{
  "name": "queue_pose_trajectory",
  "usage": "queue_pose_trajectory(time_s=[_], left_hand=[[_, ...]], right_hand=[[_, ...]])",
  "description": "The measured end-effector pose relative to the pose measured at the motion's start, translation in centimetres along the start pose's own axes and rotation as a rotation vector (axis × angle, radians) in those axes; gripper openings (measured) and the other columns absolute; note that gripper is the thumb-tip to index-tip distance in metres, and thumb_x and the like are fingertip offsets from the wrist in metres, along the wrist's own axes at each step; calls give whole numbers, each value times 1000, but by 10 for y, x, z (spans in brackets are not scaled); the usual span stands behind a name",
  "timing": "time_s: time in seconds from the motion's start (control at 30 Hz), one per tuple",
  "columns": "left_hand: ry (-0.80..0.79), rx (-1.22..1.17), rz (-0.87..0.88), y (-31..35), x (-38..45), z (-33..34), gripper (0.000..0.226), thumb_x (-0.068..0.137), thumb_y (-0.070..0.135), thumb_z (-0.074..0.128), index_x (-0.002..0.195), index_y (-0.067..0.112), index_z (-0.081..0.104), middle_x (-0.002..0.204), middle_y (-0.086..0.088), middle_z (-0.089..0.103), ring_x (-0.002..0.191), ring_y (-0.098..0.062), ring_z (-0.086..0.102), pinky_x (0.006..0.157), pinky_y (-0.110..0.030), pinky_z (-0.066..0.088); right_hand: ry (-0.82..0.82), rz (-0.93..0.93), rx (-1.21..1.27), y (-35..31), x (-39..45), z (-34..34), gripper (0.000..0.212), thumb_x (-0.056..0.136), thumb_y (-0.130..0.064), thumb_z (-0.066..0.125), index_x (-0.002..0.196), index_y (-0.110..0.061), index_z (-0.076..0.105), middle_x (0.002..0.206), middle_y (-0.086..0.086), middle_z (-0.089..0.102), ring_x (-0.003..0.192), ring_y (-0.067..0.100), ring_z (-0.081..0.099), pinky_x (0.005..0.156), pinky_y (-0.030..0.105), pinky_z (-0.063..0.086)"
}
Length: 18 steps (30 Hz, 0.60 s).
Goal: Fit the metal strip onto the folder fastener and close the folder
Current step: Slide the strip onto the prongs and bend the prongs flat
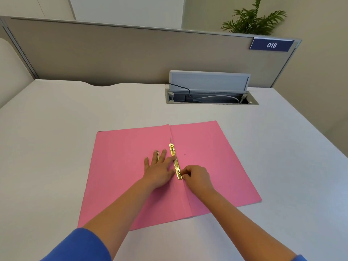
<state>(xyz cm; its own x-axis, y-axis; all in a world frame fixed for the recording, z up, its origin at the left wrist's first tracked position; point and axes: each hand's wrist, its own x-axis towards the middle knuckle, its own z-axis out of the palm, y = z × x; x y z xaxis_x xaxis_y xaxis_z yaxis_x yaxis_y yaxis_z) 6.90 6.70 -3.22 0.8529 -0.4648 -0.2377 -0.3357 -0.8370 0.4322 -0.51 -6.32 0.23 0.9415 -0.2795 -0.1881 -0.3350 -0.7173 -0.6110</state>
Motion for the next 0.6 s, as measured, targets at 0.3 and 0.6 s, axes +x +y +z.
queue_pose_trajectory(time_s=[0.3,0.6], left_hand=[[-4,9,5,0,-1,-2,53,92,44,38,141,41,19,158,1,-5,143,-25,-16,110,-56,-12],[27,8,12,0,-5,-2,53,92,44,39,141,40,19,158,0,-4,143,-24,-14,111,-56,-10]], right_hand=[[-21,-94,-201,0,-12,3,29,91,-8,47,109,-14,69,112,11,65,102,29,59,82,31,43],[-84,-13,-388,-36,-10,-1,28,93,-3,40,111,0,61,117,18,64,108,33,61,86,35,46]])
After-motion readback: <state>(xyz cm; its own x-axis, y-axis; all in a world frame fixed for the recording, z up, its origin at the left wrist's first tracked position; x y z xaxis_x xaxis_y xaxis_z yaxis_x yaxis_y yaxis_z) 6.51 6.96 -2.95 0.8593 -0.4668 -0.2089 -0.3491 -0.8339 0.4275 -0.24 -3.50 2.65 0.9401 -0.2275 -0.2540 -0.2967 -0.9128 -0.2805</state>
